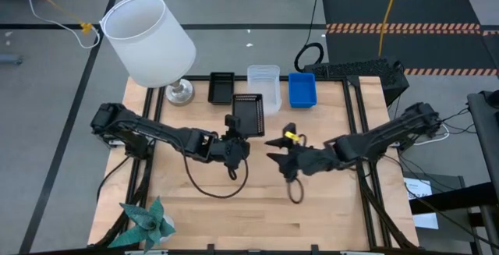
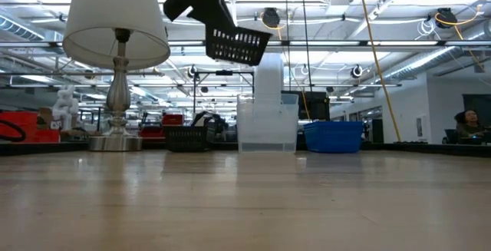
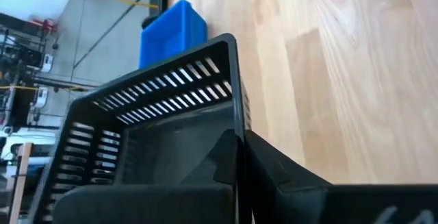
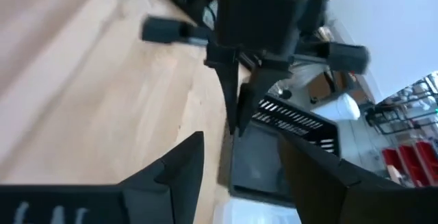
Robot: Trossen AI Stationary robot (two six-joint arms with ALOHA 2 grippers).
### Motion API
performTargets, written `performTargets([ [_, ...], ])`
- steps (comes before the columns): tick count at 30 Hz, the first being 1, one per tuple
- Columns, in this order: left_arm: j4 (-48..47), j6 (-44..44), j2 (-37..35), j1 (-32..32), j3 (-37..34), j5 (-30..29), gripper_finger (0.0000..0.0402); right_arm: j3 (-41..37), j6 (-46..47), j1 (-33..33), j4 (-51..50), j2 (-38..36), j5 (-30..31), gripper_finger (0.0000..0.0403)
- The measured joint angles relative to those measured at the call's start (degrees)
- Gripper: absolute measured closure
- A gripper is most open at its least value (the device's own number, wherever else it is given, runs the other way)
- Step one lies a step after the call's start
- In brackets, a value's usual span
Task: Stack baskets by color
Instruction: Stack the bottom black bin on the stacked black bins
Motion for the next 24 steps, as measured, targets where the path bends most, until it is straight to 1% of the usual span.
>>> performTargets([
  [4, -1.93, 3.00, -2.14, 0.44, -0.09, 0.60, 0.0382, -0.78, 4.32, 2.35, -4.53, -4.83, -0.18, 0.0224],
  [6, -1.71, 5.13, -4.39, 1.31, 0.00, 2.75, 0.0389, -2.02, 6.01, 3.27, -6.09, -7.54, -0.17, 0.0223],
  [9, -2.77, 7.44, -8.11, 3.95, -0.14, 7.76, 0.0393, -4.29, 7.62, 4.47, -6.43, -11.77, -0.15, 0.0224],
  [14, -2.35, 11.44, -14.20, 10.46, -1.45, 19.58, 0.0386, -8.77, 9.94, 5.87, -6.44, -18.38, -0.15, 0.0224],
  [17, -1.76, 14.92, -17.05, 15.05, -4.79, 27.91, 0.0394, -11.39, 11.59, 5.99, -6.25, -21.84, -0.02, 0.0224],
  [19, 1.77, 16.19, -18.56, 18.17, -7.82, 31.83, 0.0392, -12.90, 13.06, 5.99, -5.99, -23.69, -0.02, 0.0224],
  [23, 7.66, 18.79, -20.50, 23.16, -13.49, 33.55, 0.0385, -15.80, 14.44, 6.00, -5.05, -26.29, 0.03, 0.0224],
  [24, 7.70, 19.48, -20.74, 24.19, -14.55, 34.08, 0.0386, -16.37, 14.48, 6.01, -4.54, -26.70, 0.03, 0.0224],
])
